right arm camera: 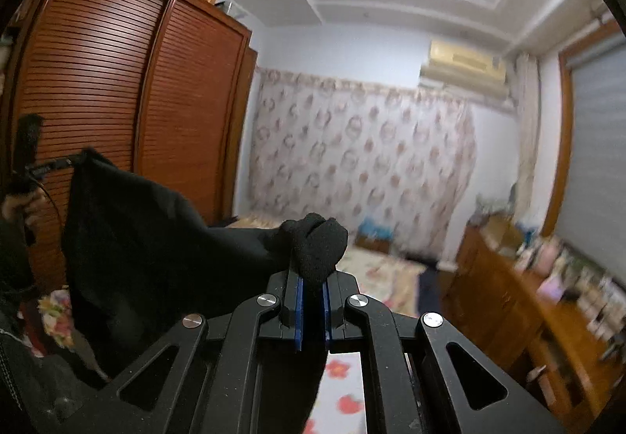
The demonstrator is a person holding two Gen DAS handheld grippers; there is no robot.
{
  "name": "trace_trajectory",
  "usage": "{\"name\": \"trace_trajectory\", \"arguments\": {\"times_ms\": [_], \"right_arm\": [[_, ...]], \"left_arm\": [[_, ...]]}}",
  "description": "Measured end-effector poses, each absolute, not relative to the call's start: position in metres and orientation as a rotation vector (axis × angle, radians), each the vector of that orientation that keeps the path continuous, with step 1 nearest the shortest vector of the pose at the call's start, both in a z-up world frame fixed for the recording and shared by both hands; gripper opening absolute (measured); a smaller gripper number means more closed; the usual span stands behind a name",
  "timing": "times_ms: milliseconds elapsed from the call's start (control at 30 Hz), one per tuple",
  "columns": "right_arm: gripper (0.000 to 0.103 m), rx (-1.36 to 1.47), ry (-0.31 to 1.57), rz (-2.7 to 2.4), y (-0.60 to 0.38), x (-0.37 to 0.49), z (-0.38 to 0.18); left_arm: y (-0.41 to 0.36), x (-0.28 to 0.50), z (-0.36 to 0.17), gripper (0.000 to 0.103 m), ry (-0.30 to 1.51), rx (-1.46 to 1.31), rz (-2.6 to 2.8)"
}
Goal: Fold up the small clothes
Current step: 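Grasp the folded black T-shirt with both grippers and lift it up, then lower the black T-shirt onto the bed and open both grippers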
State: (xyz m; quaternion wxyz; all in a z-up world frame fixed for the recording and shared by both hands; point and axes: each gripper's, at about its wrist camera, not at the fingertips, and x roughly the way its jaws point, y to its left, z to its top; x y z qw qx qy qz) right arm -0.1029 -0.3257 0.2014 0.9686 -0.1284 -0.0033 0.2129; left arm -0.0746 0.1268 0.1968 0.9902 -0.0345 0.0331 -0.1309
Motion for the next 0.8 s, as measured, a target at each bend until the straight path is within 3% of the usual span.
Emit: {"name": "trace_trajectory", "arguments": {"times_ms": [433, 633, 800], "right_arm": [[0.007, -0.312, -0.149, 0.369, -0.322, -0.159, 0.266], [0.007, -0.301, -0.046, 0.361, -0.314, -0.119, 0.236], [0.007, -0.285, 0.111, 0.368, -0.296, -0.029, 0.202]], "left_arm": [[0.131, -0.096, 0.242, 0.01, -0.08, 0.0, -0.221], [0.126, -0.039, 0.221, 0.01, 0.022, 0.002, -0.202], [0.121, 0.062, 0.162, 0.01, 0.216, 0.01, -0.181]]}}
